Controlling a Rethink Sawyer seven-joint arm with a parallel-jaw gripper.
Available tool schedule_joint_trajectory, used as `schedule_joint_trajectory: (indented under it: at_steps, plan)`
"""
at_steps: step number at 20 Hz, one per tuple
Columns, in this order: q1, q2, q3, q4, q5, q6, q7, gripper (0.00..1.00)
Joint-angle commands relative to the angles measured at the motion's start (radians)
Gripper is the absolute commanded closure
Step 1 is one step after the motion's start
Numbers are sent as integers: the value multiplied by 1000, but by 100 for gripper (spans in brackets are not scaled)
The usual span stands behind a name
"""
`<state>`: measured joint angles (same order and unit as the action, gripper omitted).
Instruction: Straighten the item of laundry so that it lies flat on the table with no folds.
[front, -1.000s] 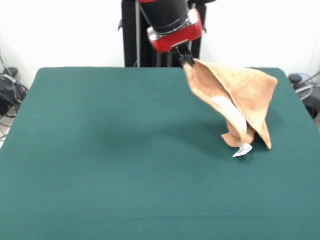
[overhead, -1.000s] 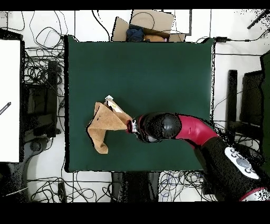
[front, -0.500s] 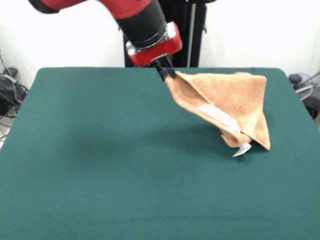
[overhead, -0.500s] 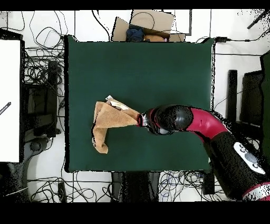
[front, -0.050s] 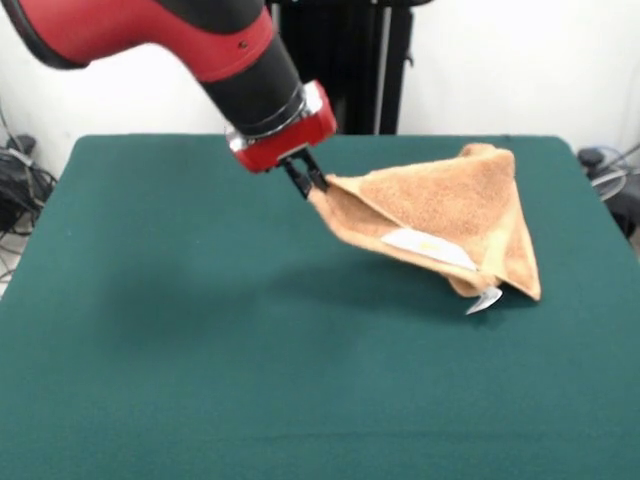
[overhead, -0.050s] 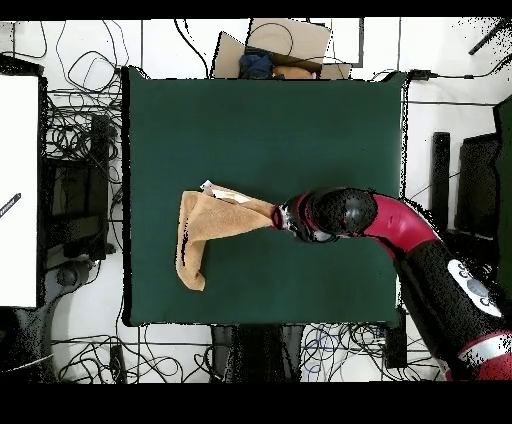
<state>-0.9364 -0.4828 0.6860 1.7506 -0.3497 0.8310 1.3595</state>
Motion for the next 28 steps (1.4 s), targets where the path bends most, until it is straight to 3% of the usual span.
schedule_joint_trajectory:
  at_steps: [1,14,21,28]
  plan:
    - [13,98,55,-162,-60,102,-250,100]
    - [13,122,27,-262,-56,186,-312,100]
    - [-16,41,20,-229,-64,199,-295,100]
    - [-40,39,25,-263,-59,262,-336,100]
